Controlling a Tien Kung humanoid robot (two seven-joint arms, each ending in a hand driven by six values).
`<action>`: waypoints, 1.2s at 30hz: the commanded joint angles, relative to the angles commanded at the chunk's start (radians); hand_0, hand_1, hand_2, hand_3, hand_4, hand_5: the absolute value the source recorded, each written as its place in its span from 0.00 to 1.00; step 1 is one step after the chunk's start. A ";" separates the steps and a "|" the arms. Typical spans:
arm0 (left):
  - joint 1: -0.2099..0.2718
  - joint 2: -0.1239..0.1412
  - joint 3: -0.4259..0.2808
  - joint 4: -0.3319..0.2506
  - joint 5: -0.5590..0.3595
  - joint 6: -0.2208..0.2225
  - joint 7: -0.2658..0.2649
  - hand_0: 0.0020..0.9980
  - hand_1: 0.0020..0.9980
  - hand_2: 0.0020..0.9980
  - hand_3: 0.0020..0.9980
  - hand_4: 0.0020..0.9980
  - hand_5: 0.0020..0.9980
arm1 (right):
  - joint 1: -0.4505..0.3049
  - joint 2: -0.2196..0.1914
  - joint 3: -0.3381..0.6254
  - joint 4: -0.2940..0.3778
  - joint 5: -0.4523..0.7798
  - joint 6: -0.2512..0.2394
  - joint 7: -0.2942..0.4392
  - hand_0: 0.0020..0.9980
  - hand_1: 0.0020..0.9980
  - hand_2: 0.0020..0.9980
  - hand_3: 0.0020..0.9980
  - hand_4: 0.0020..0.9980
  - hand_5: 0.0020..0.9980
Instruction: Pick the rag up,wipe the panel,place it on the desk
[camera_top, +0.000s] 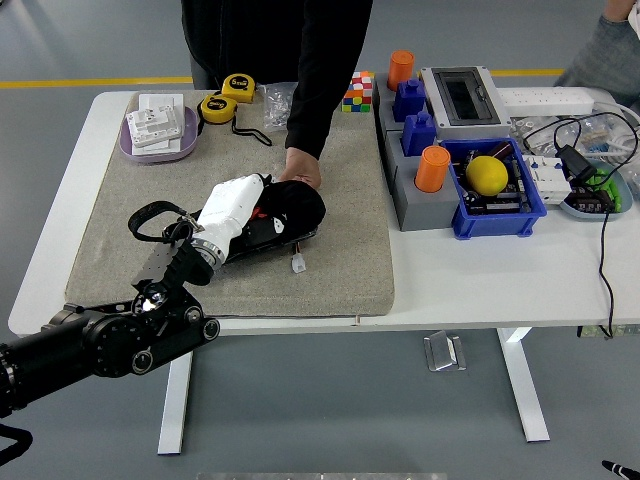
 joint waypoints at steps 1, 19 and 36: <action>0.001 0.002 -0.002 0.001 0.001 0.000 0.000 0.19 0.14 0.50 0.47 0.27 0.00 | 0.000 0.001 0.002 -0.001 0.000 0.000 0.000 0.75 0.57 0.70 0.59 1.00 0.54; 0.026 0.065 -0.036 -0.009 0.047 0.000 0.006 0.19 0.14 0.50 0.47 0.27 0.00 | -0.012 0.011 0.045 -0.027 -0.012 0.004 0.002 0.75 0.57 0.70 0.59 1.00 0.54; 0.094 0.161 -0.112 -0.105 0.123 0.000 0.017 0.19 0.14 0.50 0.47 0.27 0.00 | -0.017 0.013 0.083 -0.044 -0.018 0.002 0.003 0.75 0.57 0.70 0.59 1.00 0.54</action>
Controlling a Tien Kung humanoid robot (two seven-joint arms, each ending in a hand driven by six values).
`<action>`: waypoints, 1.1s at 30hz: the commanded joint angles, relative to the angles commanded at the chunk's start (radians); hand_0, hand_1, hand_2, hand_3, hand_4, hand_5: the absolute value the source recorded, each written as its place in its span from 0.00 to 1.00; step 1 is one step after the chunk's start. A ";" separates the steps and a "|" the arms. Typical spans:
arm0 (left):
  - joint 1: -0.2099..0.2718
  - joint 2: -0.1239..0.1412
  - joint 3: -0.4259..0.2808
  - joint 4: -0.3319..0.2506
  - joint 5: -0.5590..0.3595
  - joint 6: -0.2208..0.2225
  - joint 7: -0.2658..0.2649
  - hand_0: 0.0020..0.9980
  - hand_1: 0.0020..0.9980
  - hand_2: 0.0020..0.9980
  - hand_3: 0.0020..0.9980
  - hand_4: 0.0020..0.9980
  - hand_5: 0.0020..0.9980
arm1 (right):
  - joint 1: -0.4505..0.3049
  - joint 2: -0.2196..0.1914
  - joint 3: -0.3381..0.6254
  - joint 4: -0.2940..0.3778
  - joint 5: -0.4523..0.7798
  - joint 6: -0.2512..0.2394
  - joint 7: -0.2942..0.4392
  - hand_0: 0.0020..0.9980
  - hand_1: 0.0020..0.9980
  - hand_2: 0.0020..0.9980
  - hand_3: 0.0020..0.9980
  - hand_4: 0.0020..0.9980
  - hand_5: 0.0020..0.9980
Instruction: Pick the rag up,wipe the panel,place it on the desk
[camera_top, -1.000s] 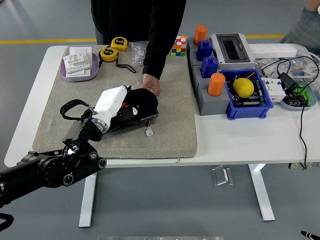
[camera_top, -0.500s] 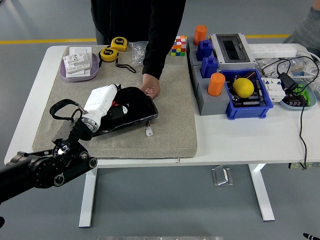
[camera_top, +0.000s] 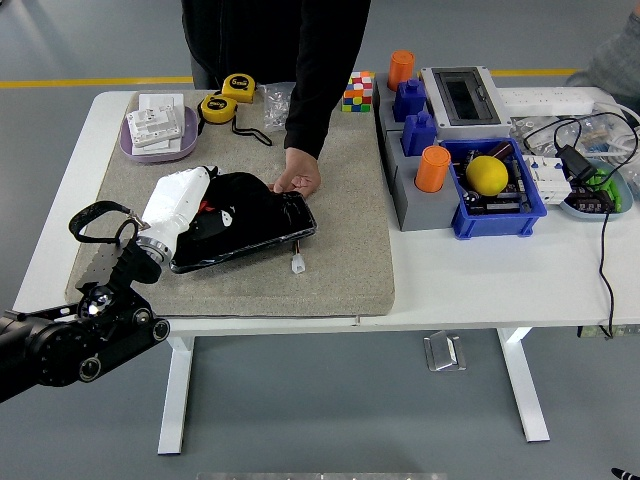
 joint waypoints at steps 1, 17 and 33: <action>0.003 0.003 -0.002 -0.002 0.003 0.000 0.000 0.19 0.13 0.50 0.47 0.27 0.00 | 0.000 0.000 0.003 0.000 -0.001 0.000 0.000 0.75 0.57 0.70 0.59 1.00 0.54; 0.065 0.080 -0.041 -0.035 0.021 0.000 -0.004 0.19 0.13 0.50 0.47 0.27 0.00 | -0.011 0.008 0.018 -0.008 0.000 0.000 0.000 0.75 0.57 0.70 0.59 1.00 0.54; 0.104 0.126 -0.055 -0.042 0.022 0.000 -0.014 0.19 0.13 0.50 0.47 0.27 0.00 | -0.014 0.008 0.016 -0.014 0.005 0.000 0.000 0.75 0.57 0.70 0.59 1.00 0.54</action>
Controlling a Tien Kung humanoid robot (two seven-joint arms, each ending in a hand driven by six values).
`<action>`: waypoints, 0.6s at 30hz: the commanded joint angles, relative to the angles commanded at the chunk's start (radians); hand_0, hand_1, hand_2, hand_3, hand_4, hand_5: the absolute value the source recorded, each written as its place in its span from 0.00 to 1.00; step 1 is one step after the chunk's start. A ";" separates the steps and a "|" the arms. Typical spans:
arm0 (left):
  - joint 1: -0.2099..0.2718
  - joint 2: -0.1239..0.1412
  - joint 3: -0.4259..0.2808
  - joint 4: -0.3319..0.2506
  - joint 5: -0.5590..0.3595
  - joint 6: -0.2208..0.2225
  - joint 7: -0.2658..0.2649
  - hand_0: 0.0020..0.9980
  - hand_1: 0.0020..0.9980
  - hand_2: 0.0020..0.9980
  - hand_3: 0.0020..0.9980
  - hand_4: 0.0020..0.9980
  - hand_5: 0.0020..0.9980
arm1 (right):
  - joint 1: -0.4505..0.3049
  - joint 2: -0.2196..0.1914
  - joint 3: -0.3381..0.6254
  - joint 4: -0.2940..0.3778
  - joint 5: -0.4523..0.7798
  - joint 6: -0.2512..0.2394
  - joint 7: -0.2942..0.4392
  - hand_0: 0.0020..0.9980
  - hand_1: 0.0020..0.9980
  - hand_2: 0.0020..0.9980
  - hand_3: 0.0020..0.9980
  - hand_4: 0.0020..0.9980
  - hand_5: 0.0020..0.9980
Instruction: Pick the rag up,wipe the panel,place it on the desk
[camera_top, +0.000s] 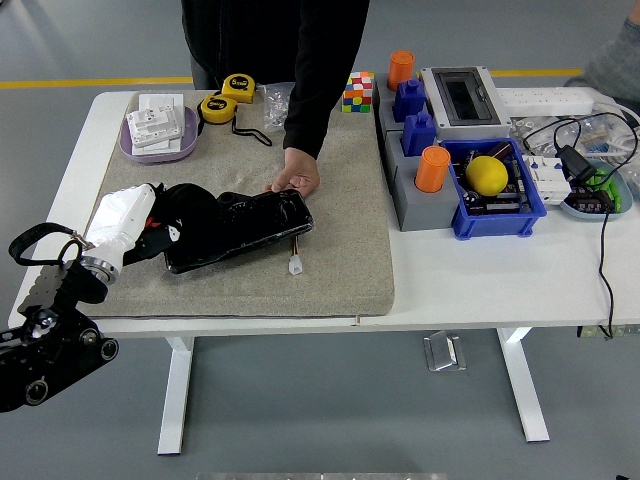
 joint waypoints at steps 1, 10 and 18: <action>-0.001 -0.002 0.000 -0.003 0.001 0.000 -0.001 0.19 0.13 0.50 0.47 0.27 0.00 | 0.001 0.000 -0.002 0.000 0.001 0.000 0.000 0.75 0.57 0.70 0.59 1.00 0.54; -0.014 -0.020 0.027 -0.011 -0.013 0.000 -0.004 0.19 0.13 0.50 0.47 0.26 0.00 | 0.002 -0.002 -0.005 0.001 0.003 0.001 0.000 0.75 0.57 0.70 0.59 1.00 0.54; -0.049 -0.060 0.059 0.009 -0.029 0.000 -0.002 0.19 0.13 0.50 0.47 0.26 0.00 | 0.010 -0.003 -0.014 0.004 0.005 0.000 0.002 0.75 0.57 0.70 0.59 1.00 0.54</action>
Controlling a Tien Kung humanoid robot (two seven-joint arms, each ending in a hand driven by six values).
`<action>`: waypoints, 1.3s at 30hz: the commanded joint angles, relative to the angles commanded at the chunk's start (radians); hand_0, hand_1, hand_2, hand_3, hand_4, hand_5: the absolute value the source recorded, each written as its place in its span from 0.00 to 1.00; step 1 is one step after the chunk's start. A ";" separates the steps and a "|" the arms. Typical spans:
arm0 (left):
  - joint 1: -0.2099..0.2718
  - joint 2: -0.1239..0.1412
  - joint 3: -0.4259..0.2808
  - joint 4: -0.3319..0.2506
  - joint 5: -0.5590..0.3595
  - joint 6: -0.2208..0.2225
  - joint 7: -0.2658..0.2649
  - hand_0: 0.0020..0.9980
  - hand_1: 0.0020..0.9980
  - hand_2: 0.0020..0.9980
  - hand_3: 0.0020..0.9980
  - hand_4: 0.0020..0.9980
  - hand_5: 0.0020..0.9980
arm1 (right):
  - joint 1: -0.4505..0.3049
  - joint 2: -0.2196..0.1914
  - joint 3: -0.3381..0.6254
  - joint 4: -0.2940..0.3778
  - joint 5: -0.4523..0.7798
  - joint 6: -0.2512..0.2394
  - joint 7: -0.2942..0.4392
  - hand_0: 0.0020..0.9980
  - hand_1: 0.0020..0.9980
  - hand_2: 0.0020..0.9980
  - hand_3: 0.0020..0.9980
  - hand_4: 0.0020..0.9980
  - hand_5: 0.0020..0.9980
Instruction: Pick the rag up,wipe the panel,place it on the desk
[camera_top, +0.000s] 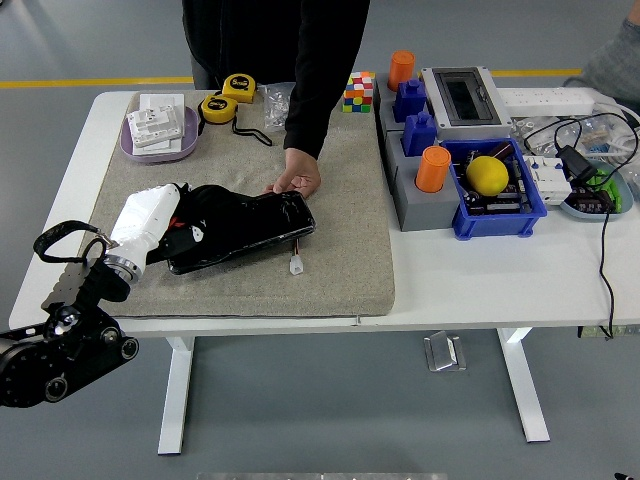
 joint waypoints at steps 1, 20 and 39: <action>-0.005 -0.008 0.003 0.004 0.001 0.000 0.003 0.19 0.13 0.50 0.47 0.26 0.00 | 0.002 0.000 -0.002 0.002 0.000 0.000 0.000 0.75 0.57 0.70 0.59 1.00 0.54; -0.085 -0.098 0.075 0.031 -0.038 0.000 0.005 0.19 0.13 0.49 0.47 0.27 0.00 | 0.013 -0.010 -0.034 0.003 0.006 0.008 -0.006 0.75 0.57 0.70 0.59 1.00 0.54; -0.167 -0.186 0.165 0.088 -0.051 0.000 0.017 0.19 0.13 0.49 0.47 0.27 0.00 | 0.020 -0.012 -0.082 0.006 0.015 0.014 -0.011 0.75 0.57 0.70 0.59 1.00 0.54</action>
